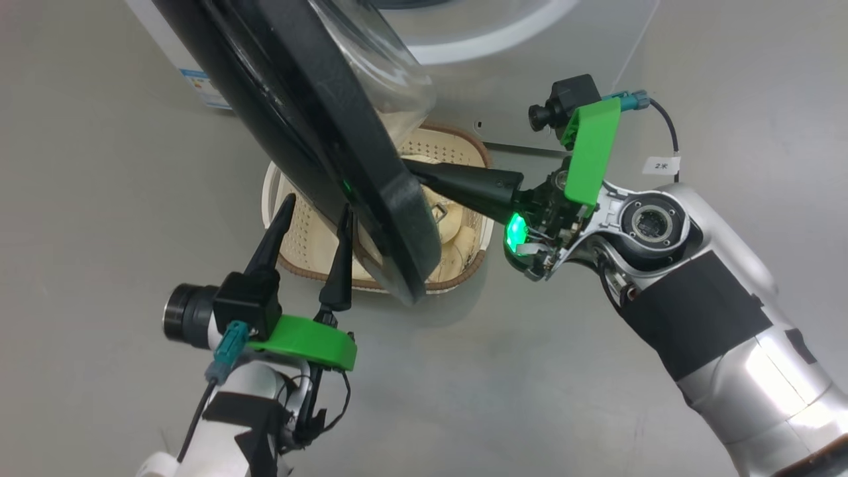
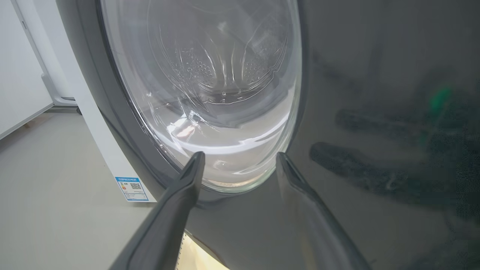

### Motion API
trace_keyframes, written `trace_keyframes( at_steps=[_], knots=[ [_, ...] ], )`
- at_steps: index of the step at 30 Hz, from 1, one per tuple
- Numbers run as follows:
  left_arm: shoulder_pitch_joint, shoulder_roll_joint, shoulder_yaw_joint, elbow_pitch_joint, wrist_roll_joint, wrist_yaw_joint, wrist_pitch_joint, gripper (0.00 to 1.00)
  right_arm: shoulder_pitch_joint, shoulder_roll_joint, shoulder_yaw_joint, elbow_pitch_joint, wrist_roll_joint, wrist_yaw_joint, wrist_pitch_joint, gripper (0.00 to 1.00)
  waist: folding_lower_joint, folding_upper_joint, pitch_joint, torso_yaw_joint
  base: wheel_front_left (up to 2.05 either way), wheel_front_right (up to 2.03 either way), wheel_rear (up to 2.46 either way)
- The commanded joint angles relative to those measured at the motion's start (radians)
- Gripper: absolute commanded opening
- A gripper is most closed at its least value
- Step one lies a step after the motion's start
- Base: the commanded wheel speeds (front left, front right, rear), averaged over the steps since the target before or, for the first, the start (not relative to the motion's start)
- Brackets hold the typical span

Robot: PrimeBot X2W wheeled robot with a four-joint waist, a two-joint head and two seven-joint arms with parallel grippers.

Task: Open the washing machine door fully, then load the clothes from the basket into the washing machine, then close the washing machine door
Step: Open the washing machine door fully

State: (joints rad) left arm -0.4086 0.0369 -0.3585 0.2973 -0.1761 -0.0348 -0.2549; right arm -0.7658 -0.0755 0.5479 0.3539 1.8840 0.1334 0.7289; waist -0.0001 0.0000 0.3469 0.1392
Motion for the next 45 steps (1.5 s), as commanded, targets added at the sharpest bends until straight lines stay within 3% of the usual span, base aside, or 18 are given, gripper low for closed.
trace_keyframes(
  at_steps=[1,11,23,24,25,26,34,38,41,45],
  knots=[
    [-0.001,0.013,0.033,-0.025,0.005,-0.002,-0.007,1.00,0.004,0.019,0.017,-0.043,0.014,-0.003,-0.008,0.00,0.0001,0.0000,-0.003,0.000,0.00,0.00,0.00],
    [0.006,0.013,0.032,-0.019,-0.004,0.001,-0.007,1.00,0.003,-0.004,0.044,-0.040,0.032,-0.003,-0.144,0.00,0.0001,0.0000,-0.025,0.000,0.00,0.00,0.00],
    [0.031,0.013,0.058,0.003,0.012,-0.005,-0.007,1.00,0.017,-0.072,-0.076,-0.003,-0.125,-0.003,-0.617,0.00,0.0001,0.0000,-0.059,-0.019,0.00,0.00,0.00],
    [0.035,0.014,0.061,0.005,0.013,-0.006,-0.007,1.00,0.024,-0.086,-0.082,-0.004,-0.147,-0.003,-0.654,0.13,0.0001,0.0000,-0.064,-0.022,0.00,0.00,0.00],
    [0.039,0.014,0.065,0.006,0.014,-0.007,-0.007,1.00,0.034,-0.097,-0.087,-0.007,-0.166,-0.003,-0.684,0.64,0.0001,0.0000,-0.069,-0.026,0.00,0.00,0.00],
    [0.044,0.015,0.068,0.008,0.015,-0.008,-0.007,1.00,0.045,-0.109,-0.091,-0.010,-0.185,-0.003,-0.713,1.00,0.0001,0.0000,-0.075,-0.029,0.00,0.00,0.00],
    [0.076,0.022,0.085,0.019,0.023,-0.014,-0.007,1.00,0.112,-0.218,-0.084,0.030,-0.431,-0.003,-0.929,1.00,0.0001,0.0000,-0.111,-0.050,0.00,0.00,0.00],
    [0.089,0.025,0.092,0.024,0.026,-0.017,-0.007,1.00,0.150,-0.235,-0.113,0.074,-0.561,-0.003,-0.976,1.00,0.0001,0.0000,-0.131,-0.061,0.00,0.00,0.00],
    [0.096,0.025,0.096,0.027,0.026,-0.019,-0.007,1.00,0.179,-0.236,-0.166,0.103,-0.704,-0.003,-0.988,1.00,0.0001,0.0000,-0.147,-0.068,0.00,0.00,0.00],
    [0.106,0.025,0.099,0.032,0.027,-0.021,-0.007,1.00,0.237,-0.199,-0.319,0.092,-0.959,-0.003,-0.990,1.00,0.0001,0.0000,-0.166,-0.077,0.00,0.00,0.00]
  ],
)
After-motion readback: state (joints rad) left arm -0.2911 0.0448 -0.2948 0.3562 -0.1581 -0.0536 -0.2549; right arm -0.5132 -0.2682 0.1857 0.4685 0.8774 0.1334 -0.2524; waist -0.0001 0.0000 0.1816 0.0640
